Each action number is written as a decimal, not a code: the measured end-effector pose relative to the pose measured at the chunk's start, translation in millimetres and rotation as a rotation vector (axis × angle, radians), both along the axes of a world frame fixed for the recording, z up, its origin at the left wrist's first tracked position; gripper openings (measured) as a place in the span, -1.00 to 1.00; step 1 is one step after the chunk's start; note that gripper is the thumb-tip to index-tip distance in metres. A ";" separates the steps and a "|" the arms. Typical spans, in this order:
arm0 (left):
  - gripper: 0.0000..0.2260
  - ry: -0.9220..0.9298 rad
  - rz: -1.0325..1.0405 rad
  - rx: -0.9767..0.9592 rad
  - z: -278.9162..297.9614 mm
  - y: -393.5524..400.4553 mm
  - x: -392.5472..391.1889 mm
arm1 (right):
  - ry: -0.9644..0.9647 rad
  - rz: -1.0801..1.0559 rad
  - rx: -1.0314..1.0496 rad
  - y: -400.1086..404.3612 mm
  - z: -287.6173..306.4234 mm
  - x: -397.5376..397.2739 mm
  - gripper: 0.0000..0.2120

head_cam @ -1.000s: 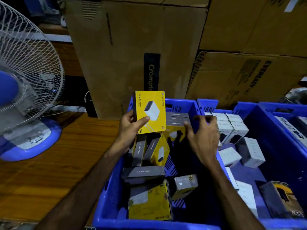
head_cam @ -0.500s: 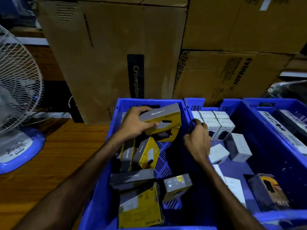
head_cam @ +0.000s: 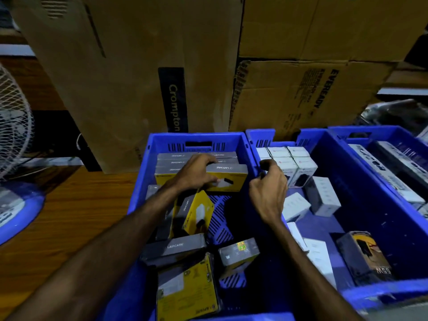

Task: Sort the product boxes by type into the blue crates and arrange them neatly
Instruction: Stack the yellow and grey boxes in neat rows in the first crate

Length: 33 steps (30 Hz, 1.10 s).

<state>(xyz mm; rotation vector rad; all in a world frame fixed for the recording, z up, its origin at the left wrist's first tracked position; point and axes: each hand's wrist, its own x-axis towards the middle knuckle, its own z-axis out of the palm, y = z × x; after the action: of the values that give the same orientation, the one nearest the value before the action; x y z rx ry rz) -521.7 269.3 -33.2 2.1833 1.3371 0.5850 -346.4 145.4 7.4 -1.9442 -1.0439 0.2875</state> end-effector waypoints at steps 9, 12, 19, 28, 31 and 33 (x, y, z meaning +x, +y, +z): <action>-0.41 0.374 0.089 0.322 -11.5 -11.3 7.7 | 0.006 -0.005 0.046 0.0 -2.2 -0.2 -0.67; -0.52 0.372 0.095 0.348 -18.1 -17.3 13.3 | 0.000 -0.015 0.066 0.7 -3.2 0.0 -0.71; -0.42 0.433 0.121 0.384 -26.4 -20.1 22.5 | -0.032 -0.006 0.069 2.3 -6.1 1.0 -0.75; -0.56 0.053 0.016 0.013 1.1 -17.2 -9.2 | 0.009 -0.015 0.069 0.8 -4.2 -0.6 -0.72; -0.63 0.127 0.105 0.030 21.1 -23.1 -29.4 | 0.040 -0.013 0.076 0.1 -4.5 0.4 -0.74; -0.62 0.320 0.161 0.021 29.8 -34.6 -37.8 | 0.046 -0.010 0.074 -0.3 -4.2 1.3 -0.76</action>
<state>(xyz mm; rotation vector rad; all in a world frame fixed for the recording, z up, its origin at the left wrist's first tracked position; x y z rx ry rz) -559.5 234.6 -3.5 2.2700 1.6896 0.3149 -345.1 145.1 3.1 -1.8679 -1.0008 0.2830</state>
